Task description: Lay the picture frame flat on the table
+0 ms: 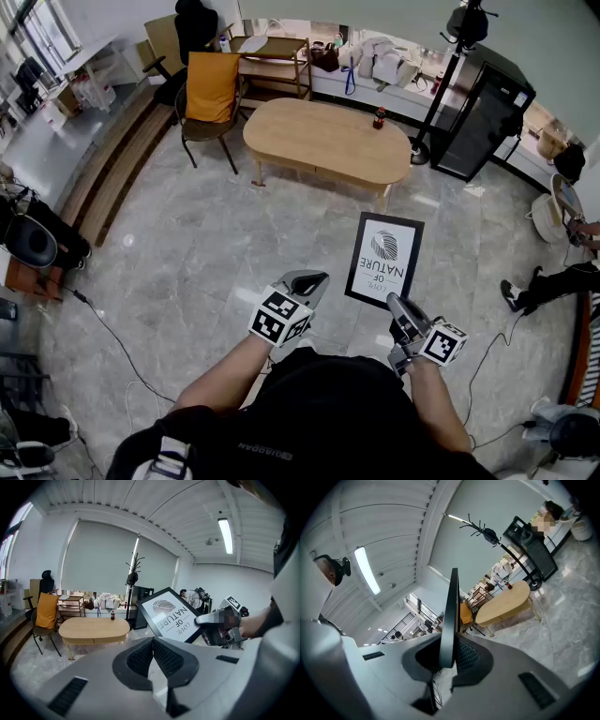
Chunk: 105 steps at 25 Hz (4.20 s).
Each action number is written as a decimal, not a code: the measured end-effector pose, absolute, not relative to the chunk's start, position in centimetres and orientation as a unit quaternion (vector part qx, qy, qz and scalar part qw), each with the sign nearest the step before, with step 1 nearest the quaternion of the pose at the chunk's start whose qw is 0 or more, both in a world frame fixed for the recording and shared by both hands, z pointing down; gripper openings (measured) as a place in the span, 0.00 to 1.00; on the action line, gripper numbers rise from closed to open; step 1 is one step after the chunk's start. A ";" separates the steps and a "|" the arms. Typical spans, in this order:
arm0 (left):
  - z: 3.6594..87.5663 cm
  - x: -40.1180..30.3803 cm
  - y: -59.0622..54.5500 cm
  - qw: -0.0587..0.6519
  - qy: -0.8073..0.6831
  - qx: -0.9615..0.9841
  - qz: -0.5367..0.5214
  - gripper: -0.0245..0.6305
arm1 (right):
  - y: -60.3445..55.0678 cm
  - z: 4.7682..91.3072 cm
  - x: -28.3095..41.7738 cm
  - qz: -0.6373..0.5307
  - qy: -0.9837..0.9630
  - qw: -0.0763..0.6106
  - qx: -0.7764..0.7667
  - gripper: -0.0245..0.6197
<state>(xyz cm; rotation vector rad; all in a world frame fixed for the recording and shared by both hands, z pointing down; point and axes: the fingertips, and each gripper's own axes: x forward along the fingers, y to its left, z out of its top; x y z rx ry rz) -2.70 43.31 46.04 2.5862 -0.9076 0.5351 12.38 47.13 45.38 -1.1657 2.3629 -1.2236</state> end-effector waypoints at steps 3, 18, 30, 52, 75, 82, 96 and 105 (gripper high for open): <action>45.8 -3.1 43.3 0.178 -0.324 0.911 0.185 0.04 | 47.4 45.5 12.3 -0.419 0.805 0.119 -0.403 0.09; 45.8 -4.1 43.4 0.182 -0.315 0.913 0.181 0.04 | 47.2 44.7 10.6 -0.414 0.812 0.140 -0.387 0.09; 48.6 -6.1 41.9 0.222 -0.314 0.904 0.188 0.04 | 45.5 47.0 8.8 -0.455 0.797 0.144 -0.369 0.10; 45.6 -5.5 15.7 0.216 -0.387 0.886 0.138 0.04 | 15.8 45.1 10.1 -0.423 0.837 0.168 -0.303 0.10; 49.1 -4.1 -10.2 0.212 -0.277 0.913 0.214 0.04 | -5.5 48.1 9.6 -0.455 0.779 0.185 -0.390 0.10; 48.4 -6.3 -20.1 0.191 -0.211 0.931 0.226 0.04 | -12.7 47.9 6.8 -0.448 0.749 0.199 -0.446 0.10; 52.8 -8.2 -26.6 0.216 -0.194 0.921 0.260 0.04 | -21.2 53.6 7.0 -0.487 0.712 0.184 -0.470 0.10; 56.0 -9.2 -30.3 0.259 -0.266 0.884 0.283 0.04 | -28.4 59.5 10.1 -0.532 0.701 0.199 -0.432 0.10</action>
